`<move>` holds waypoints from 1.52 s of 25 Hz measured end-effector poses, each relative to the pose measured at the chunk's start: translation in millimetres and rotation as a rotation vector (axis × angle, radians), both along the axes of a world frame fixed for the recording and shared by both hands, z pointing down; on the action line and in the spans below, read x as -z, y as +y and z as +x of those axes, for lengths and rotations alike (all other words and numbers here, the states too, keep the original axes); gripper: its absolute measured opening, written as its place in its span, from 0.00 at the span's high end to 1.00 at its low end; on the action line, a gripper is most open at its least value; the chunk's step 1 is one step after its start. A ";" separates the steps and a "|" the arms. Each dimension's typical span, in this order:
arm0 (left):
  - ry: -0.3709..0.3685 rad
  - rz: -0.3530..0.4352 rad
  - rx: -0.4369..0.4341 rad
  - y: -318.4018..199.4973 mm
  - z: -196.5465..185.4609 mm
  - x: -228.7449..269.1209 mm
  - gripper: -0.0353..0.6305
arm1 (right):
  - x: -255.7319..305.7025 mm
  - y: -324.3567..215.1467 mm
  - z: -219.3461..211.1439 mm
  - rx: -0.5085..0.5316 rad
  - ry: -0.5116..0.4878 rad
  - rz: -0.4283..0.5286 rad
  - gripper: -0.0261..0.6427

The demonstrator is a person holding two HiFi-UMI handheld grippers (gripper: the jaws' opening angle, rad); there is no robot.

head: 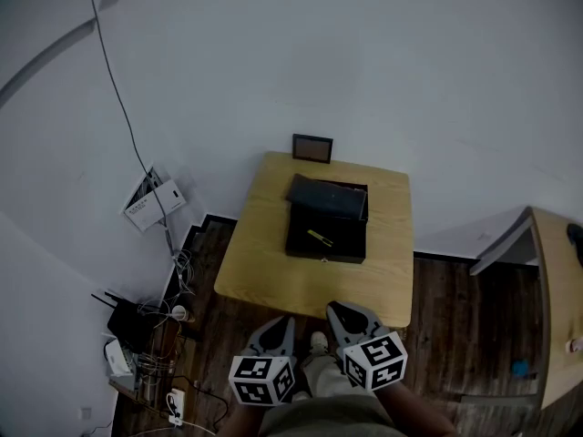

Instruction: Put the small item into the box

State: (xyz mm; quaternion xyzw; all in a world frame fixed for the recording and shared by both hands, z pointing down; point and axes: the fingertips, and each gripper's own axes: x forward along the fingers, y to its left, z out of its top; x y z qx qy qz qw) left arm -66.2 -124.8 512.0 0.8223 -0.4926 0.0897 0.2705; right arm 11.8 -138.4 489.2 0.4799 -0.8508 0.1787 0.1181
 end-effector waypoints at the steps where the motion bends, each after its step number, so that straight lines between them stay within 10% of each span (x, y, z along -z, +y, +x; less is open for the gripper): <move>1: 0.002 0.000 0.000 6.6 -0.5 0.7 0.94 | 2.2 8.1 -0.7 0.001 -0.004 0.002 0.94; 38: 0.019 0.025 0.042 70.6 -7.5 5.5 0.94 | 15.3 82.0 -4.3 0.059 0.004 0.065 0.96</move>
